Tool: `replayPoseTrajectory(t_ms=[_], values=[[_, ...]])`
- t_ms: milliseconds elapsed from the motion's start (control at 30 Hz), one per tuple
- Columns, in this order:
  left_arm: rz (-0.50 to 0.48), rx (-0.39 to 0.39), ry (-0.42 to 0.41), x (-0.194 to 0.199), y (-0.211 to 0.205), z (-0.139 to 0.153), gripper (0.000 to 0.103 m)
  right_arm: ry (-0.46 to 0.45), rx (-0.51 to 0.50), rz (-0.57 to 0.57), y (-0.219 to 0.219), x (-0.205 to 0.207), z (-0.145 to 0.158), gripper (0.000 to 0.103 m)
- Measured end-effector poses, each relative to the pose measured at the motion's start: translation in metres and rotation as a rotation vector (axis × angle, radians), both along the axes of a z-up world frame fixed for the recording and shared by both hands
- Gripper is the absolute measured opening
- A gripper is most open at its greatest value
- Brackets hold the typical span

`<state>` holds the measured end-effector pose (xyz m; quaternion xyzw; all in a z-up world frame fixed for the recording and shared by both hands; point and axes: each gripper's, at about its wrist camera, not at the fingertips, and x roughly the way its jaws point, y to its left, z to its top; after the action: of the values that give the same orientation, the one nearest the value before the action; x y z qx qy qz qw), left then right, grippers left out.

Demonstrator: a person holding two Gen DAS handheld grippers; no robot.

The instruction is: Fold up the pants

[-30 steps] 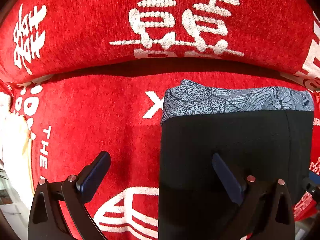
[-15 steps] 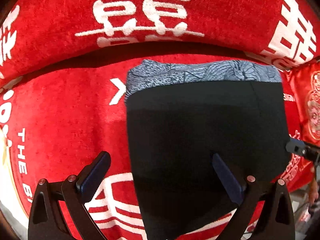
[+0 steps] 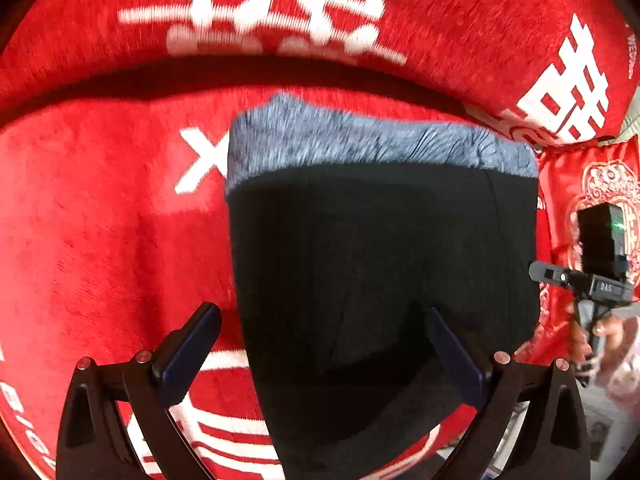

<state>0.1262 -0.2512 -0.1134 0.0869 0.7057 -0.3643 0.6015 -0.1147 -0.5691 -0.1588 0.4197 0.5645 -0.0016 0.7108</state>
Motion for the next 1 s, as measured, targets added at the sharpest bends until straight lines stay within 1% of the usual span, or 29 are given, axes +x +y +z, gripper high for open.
replayPoseTrajectory(t_ms=[167,233,400,533,633,800,900,1000], values=[[-0.009,-0.037,0.042,-0.011,0.001,-0.007,0.102,-0.045,0.11,0.02,-0.009,0.0,-0.013,0.075],[-0.012,-0.047,0.043,-0.015,-0.004,-0.007,0.102,-0.071,0.148,0.031,-0.013,0.0,-0.016,0.075],[-0.029,-0.055,0.031,-0.016,-0.016,-0.011,0.102,-0.114,0.202,0.068,-0.021,-0.002,-0.019,0.075],[-0.021,-0.053,0.017,-0.017,-0.023,-0.014,0.102,-0.138,0.232,0.1,-0.022,-0.003,-0.019,0.075],[0.006,-0.044,-0.008,-0.019,-0.032,-0.015,0.102,-0.144,0.234,0.107,-0.019,0.006,-0.02,0.075],[0.033,-0.01,-0.035,-0.023,-0.044,-0.013,0.102,-0.11,0.243,0.063,-0.019,0.008,-0.02,0.075],[0.029,0.011,-0.06,-0.025,-0.044,-0.007,0.102,-0.096,0.245,0.044,-0.021,0.004,-0.02,0.074],[0.023,0.02,-0.082,-0.027,-0.046,-0.004,0.102,-0.089,0.238,0.048,-0.022,0.002,-0.018,0.074]])
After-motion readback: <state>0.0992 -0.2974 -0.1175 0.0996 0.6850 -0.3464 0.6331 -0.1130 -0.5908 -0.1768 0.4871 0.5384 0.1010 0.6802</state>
